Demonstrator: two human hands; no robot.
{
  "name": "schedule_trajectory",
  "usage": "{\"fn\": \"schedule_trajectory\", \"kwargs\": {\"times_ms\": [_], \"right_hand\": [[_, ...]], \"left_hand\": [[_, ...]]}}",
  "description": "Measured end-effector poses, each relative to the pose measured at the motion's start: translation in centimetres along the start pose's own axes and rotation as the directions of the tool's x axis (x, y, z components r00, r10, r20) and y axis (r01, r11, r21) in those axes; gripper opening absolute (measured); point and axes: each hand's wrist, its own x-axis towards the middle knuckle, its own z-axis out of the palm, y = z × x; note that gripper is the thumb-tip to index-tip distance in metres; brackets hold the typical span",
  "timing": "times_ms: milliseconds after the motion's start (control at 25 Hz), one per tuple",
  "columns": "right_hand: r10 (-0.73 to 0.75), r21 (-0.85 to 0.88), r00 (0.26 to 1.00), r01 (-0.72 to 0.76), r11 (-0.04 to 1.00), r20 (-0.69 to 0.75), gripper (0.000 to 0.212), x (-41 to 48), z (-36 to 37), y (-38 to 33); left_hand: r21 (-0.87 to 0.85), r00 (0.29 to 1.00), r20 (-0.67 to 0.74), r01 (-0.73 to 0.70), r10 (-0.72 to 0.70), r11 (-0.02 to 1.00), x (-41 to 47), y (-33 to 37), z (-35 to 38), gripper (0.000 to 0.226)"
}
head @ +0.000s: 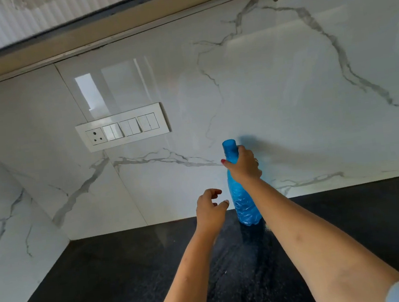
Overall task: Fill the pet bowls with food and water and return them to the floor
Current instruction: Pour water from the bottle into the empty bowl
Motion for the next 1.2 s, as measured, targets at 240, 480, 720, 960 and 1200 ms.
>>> {"fn": "schedule_trajectory", "kwargs": {"times_ms": [240,480,720,960,1200], "right_hand": [[-0.274,-0.004,0.959,0.275,0.962,-0.065,0.047,-7.6,0.5,0.9],[-0.315,0.096,0.929,0.338,0.936,-0.197,0.037,-16.4,-0.9,0.1],[-0.33,-0.329,0.925,0.257,0.909,-0.188,0.038,-25.7,-3.0,0.5],[-0.309,-0.514,0.94,0.198,0.834,-0.141,0.044,-33.4,-4.7,2.6],[-0.236,-0.702,0.969,0.122,0.702,-0.069,0.044,-38.5,-5.7,5.1]], "left_hand": [[-0.087,1.0,-0.014,-0.027,0.026,0.996,-4.6,-2.6,-2.1,0.025],[-0.082,0.998,0.055,-0.02,0.025,0.996,-10.4,-6.0,-5.1,0.021],[0.071,0.987,0.148,-0.072,0.06,0.995,-15.7,-10.4,-6.8,0.028],[0.388,0.971,0.22,-0.174,0.093,0.905,-23.5,-14.0,-7.8,0.039],[0.651,0.935,0.346,-0.297,0.074,0.699,-28.0,-15.1,-7.6,0.054]]}}
